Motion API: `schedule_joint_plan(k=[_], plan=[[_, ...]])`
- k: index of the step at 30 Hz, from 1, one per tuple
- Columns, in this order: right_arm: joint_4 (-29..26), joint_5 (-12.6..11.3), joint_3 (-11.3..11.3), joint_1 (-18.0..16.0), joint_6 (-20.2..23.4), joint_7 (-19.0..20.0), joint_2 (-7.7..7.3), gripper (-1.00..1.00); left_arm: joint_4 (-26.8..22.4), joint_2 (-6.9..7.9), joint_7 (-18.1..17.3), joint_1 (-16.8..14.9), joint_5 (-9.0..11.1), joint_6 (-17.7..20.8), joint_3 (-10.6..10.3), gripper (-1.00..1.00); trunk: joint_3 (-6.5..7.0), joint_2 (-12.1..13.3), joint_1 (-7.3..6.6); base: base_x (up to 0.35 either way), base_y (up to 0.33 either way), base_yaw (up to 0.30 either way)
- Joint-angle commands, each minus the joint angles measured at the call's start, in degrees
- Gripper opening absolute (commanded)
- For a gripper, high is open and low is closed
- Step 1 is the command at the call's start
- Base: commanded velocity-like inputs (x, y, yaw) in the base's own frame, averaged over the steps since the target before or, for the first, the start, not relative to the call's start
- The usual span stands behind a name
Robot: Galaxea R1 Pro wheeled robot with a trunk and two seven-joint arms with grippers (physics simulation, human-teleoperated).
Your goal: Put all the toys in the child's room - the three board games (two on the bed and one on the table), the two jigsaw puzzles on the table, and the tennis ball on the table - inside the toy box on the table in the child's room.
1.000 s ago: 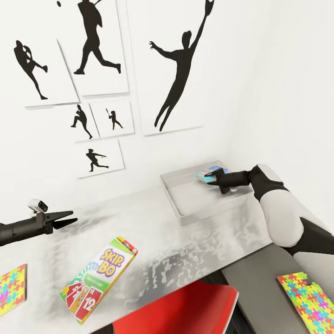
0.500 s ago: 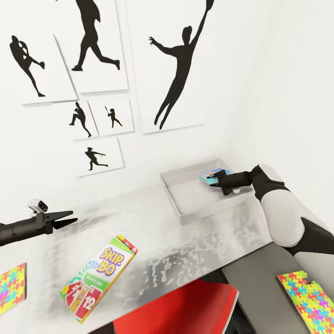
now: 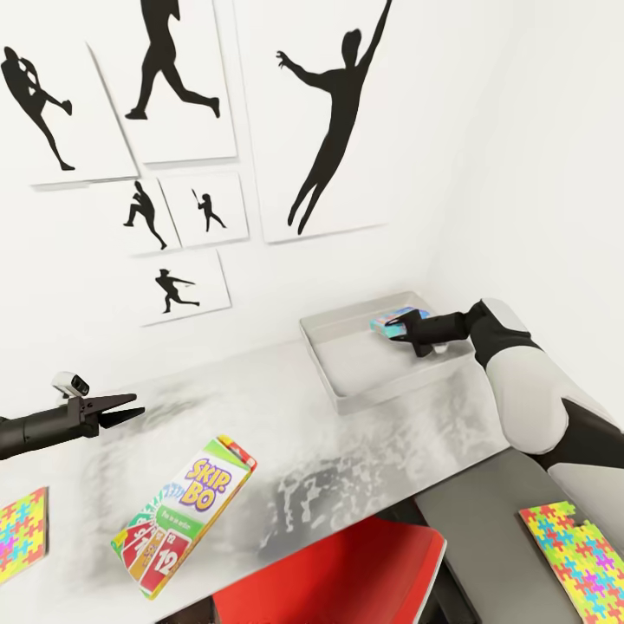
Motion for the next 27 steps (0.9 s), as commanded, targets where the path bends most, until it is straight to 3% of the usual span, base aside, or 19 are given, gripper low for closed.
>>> schedule_joint_plan(k=[1,9,18,27], plan=[[-0.04,-0.36,-0.30,-0.10,0.05,-0.58,0.01,-1.00,-0.01,0.02,-0.24,-0.04,-0.03,0.61,-0.02,1.00,-0.20,-0.12,0.03,0.000,0.000,0.000],[-0.03,-0.34,-0.30,-0.17,-0.79,-1.09,-0.38,-1.00,-0.01,0.01,-0.24,-0.04,0.04,0.61,0.01,1.00,-0.95,-0.12,0.03,0.000,0.000,0.000],[-0.04,-0.95,-0.30,-1.27,-1.11,-7.32,-0.39,-1.00,-0.01,0.01,-0.24,-0.04,0.05,0.61,0.05,1.00,-1.80,-0.12,0.03,0.000,0.000,0.000],[-0.04,-1.01,-0.30,-2.58,-1.12,-7.95,0.06,-1.00,-0.01,0.01,-0.24,-0.04,-0.02,0.61,0.04,1.00,-2.64,-0.12,0.03,0.000,0.000,0.000]])
